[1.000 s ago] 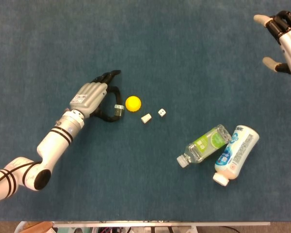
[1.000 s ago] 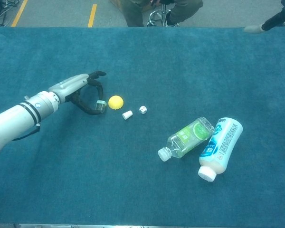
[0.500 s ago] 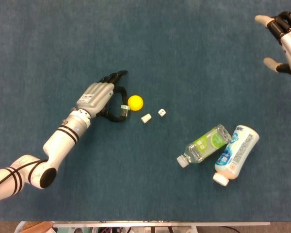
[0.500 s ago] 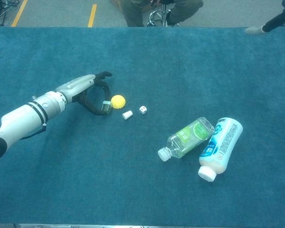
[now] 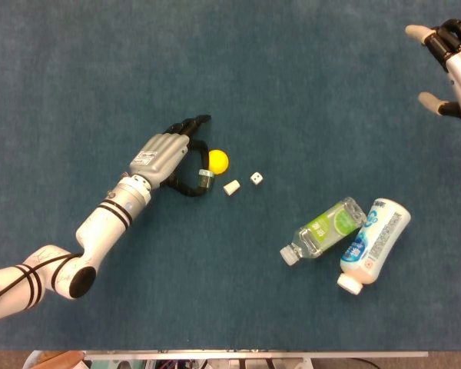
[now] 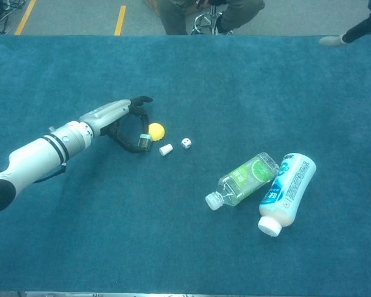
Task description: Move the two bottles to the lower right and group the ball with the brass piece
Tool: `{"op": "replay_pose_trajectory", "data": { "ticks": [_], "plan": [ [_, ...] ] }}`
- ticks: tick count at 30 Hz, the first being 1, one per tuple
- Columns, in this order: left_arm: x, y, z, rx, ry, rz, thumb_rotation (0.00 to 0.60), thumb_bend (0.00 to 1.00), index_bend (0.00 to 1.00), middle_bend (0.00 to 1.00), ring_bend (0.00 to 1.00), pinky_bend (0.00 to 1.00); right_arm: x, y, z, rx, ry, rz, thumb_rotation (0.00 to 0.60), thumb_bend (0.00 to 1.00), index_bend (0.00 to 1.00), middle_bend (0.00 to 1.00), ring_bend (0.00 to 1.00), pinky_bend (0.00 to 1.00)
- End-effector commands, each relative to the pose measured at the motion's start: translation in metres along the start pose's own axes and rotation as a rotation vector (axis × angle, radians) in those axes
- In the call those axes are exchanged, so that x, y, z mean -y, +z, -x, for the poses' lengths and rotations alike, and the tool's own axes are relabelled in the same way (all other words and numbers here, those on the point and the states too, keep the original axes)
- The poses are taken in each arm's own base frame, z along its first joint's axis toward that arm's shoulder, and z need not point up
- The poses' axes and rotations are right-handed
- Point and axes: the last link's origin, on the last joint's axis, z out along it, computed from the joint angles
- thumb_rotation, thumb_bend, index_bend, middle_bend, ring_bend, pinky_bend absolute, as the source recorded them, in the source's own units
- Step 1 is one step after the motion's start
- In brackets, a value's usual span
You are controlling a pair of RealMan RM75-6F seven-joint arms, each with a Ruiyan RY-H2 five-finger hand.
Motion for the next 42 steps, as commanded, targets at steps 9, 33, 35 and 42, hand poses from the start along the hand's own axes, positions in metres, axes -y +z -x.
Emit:
{"op": "replay_pose_trajectory", "data": {
  "ticks": [9,33,35,42],
  "plan": [
    [0.0,-0.003,-0.007,-0.006,0.003,0.011,0.6,0.16,0.21,0.0,0.0,0.11,-0.001,-0.001,0.0,-0.002,0.002,0.004,0.6,0.0,0.25,0.43,0.32,0.4],
    [-0.017,-0.15,-0.134,-0.403,0.377,-0.031,0.6,0.16,0.22,0.01,0.01,0.11,-0.014,-0.038,-0.037,-0.109,-0.042,0.089,0.6,0.0,0.35,0.43,0.31,0.4],
    [-0.014,-0.172,-0.14,-0.444,0.395,-0.06,0.6,0.16,0.23,0.02,0.02,0.11,-0.017,-0.048,-0.04,-0.104,-0.053,0.11,0.6,0.0,0.38,0.43,0.31,0.4],
    [-0.008,-0.25,-0.152,-0.582,0.425,-0.142,0.6,0.16,0.26,0.05,0.05,0.14,-0.026,-0.09,-0.033,-0.03,-0.05,0.214,0.6,0.0,0.39,0.43,0.31,0.4]
  ]
}}
